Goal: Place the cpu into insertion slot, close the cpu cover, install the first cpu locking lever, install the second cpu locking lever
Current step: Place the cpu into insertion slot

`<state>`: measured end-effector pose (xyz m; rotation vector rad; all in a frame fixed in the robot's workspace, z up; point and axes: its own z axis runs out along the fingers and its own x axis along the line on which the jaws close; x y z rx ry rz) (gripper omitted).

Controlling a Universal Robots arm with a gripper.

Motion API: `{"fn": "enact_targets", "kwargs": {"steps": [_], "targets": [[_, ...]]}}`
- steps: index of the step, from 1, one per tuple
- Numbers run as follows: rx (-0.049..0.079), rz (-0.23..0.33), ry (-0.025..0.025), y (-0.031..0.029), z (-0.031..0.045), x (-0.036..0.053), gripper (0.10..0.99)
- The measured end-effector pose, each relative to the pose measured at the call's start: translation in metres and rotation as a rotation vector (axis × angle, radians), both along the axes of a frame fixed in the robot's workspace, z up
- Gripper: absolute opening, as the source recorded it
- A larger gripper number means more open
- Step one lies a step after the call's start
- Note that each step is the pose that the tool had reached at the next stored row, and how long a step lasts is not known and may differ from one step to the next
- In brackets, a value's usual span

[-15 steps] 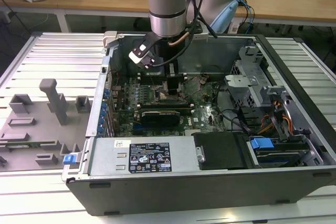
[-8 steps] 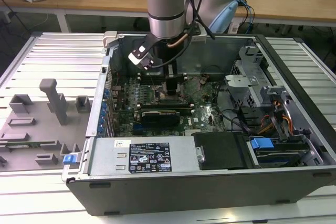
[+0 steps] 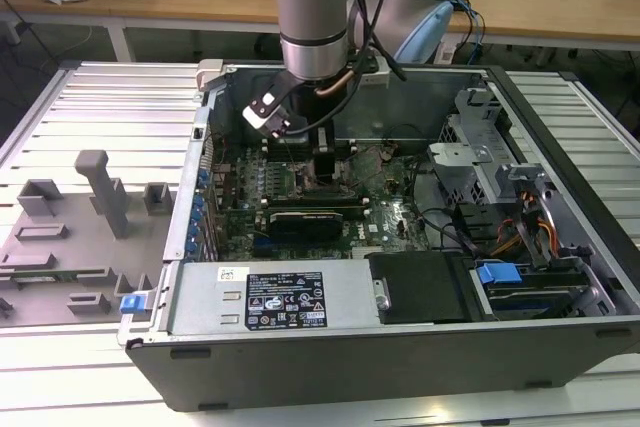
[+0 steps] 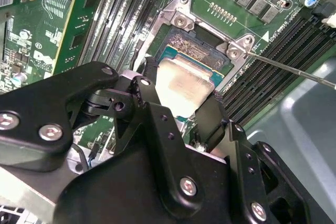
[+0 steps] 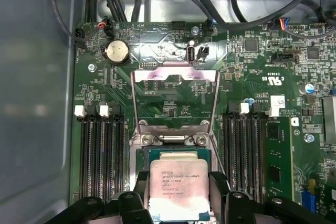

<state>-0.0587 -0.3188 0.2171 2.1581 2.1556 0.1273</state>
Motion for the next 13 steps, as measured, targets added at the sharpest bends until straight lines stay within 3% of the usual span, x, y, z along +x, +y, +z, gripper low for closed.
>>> {"fn": "enact_targets", "kwargs": {"steps": [13], "targets": [[0.000,0.000,0.0015,0.0016,-0.0119,-0.0027,0.541]]}}
